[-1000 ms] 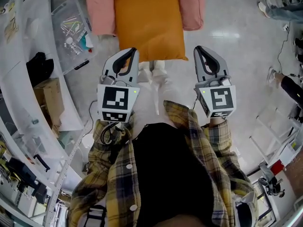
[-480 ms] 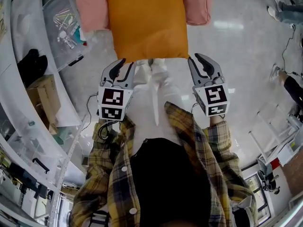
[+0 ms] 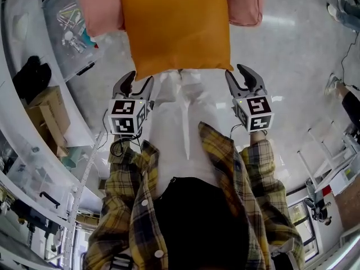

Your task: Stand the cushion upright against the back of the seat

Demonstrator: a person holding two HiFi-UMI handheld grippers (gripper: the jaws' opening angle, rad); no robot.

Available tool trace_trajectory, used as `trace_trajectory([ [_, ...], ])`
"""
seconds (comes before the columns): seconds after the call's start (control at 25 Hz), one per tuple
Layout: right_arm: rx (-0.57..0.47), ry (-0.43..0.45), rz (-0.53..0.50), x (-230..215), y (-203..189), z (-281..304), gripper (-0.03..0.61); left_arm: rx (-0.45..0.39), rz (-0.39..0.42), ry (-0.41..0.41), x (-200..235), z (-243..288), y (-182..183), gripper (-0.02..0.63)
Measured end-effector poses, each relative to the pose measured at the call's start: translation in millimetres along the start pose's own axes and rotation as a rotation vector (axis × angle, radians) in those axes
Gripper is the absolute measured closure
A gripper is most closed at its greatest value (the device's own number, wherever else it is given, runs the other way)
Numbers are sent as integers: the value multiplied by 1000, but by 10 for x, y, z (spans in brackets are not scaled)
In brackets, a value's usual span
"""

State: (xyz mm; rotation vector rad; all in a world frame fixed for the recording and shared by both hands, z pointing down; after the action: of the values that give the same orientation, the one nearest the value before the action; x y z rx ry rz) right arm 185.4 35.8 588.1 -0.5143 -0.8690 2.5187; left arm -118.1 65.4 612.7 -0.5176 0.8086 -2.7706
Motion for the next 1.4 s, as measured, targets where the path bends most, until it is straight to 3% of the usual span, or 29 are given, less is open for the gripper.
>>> trace_trajectory([
  [0.24,49,3,15,-134,-361,196,431,63,-28,14,165,222,-365,365],
  [0.44,31,41,23,-218,-674,321,408,127,-16,17,249,319,-740,356],
  [0.8,-19,101,-13,-342,-982,487,402,111,35,-31,405,604,-1023,333],
  [1.16,-13,121,-3,-401,-997,630,402,114,-21,-33,487,840,-1091,334],
  [1.4,-16,114,21,-392,-994,681,408,106,-23,-21,431,834,-1061,445],
])
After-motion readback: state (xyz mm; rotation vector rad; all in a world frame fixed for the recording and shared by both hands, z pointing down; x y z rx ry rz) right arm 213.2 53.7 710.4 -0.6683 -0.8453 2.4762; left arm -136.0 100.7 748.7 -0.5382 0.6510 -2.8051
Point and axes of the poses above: the fingertips, and each gripper's own axes: z forward along the fingers, x to its left, y out of its top, the point moved 5 cm from there along -z, backward along the fingers, and after that the axes turned 9 degrees about -x, right-handed, at the moved point
